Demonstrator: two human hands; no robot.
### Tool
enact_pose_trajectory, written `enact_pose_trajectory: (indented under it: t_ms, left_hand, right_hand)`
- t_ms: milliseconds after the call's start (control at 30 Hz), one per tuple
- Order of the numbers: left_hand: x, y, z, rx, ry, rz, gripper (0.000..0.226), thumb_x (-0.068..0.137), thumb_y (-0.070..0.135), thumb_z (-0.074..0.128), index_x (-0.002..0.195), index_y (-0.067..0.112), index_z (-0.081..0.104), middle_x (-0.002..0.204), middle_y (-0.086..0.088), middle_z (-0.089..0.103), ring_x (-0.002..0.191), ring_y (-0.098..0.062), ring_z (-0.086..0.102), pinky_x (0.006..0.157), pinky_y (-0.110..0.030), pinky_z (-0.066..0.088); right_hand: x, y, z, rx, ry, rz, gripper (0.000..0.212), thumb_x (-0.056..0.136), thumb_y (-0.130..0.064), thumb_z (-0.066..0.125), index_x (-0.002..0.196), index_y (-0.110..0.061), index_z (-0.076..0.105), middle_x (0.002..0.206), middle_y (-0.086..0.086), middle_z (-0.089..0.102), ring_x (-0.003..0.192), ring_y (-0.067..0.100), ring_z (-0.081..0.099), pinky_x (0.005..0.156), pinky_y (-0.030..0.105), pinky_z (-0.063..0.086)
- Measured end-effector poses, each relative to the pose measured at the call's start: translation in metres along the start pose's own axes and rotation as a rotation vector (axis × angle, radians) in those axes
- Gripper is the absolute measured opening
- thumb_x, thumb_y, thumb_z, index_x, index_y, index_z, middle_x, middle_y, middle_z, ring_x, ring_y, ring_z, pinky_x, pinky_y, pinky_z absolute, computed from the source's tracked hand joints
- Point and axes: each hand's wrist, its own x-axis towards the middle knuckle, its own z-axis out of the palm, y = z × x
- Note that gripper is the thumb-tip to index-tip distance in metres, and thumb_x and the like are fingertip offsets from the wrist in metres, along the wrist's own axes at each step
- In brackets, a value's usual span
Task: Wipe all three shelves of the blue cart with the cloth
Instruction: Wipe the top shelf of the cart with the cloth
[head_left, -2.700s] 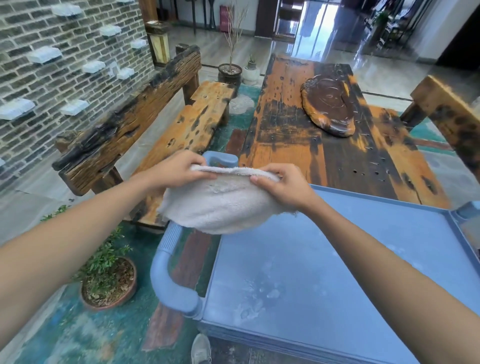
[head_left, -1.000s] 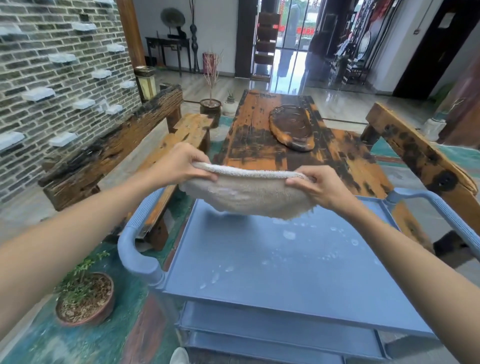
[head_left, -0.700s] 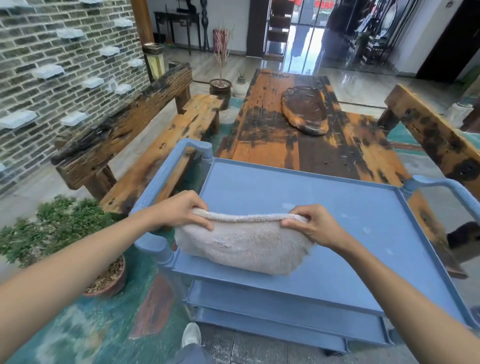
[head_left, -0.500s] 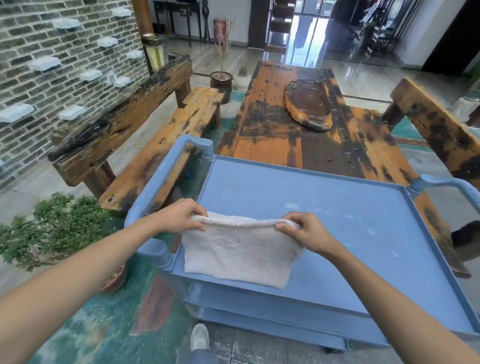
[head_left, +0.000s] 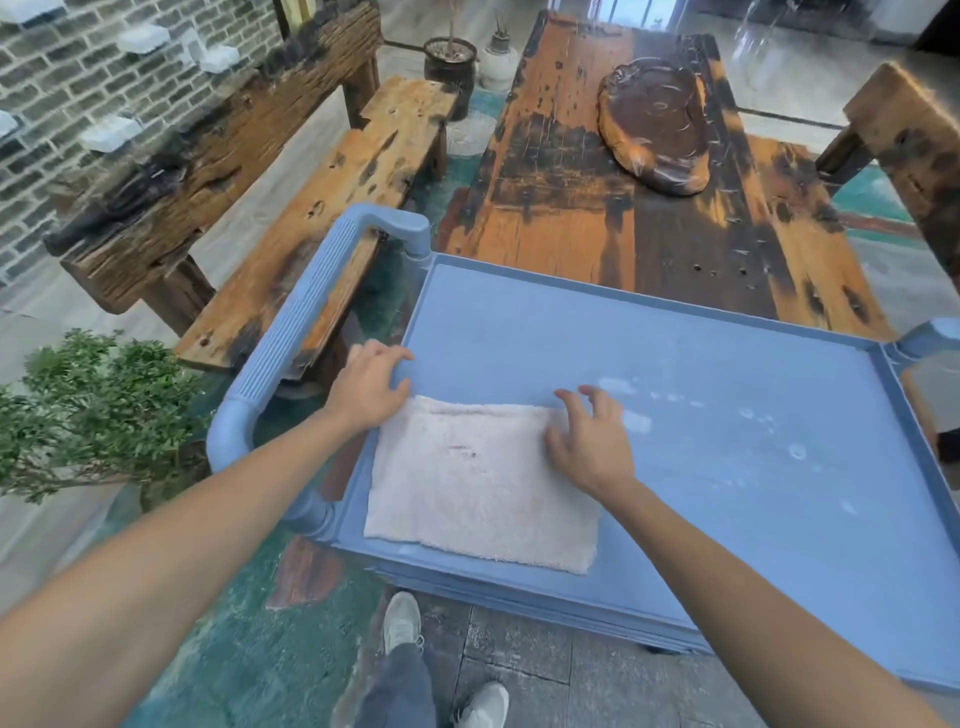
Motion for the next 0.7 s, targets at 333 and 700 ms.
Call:
enact_pose_trajectory:
  t_ms: [333, 700]
  left_hand:
    - [0.047, -0.001, 0.026, -0.328, -0.075, -0.217, 0.048, 0.103, 0.041, 0.039, 0.146, 0.019, 0.032, 0.14, -0.014, 0.034, 0.122, -0.036, 0.052, 0.106, -0.047, 0.04]
    - [0.06, -0.021, 0.053, -0.851, -0.013, -0.274, 0.049, 0.095, 0.067, 0.015, 0.136, 0.05, 0.037, 0.149, 0.006, 0.038, 0.143, -0.012, 0.03, 0.12, -0.048, 0.024]
  right_hand:
    - [-0.045, -0.073, 0.077, -0.176, -0.14, -0.565, 0.051, 0.108, -0.056, 0.024, 0.158, -0.052, 0.018, 0.173, -0.001, 0.001, 0.159, 0.02, -0.003, 0.125, 0.05, 0.005]
    - [-0.05, -0.086, 0.082, -0.188, -0.269, -0.899, 0.053, 0.108, -0.055, 0.032, 0.158, -0.052, 0.019, 0.172, -0.011, 0.004, 0.16, 0.02, -0.002, 0.125, 0.05, 0.009]
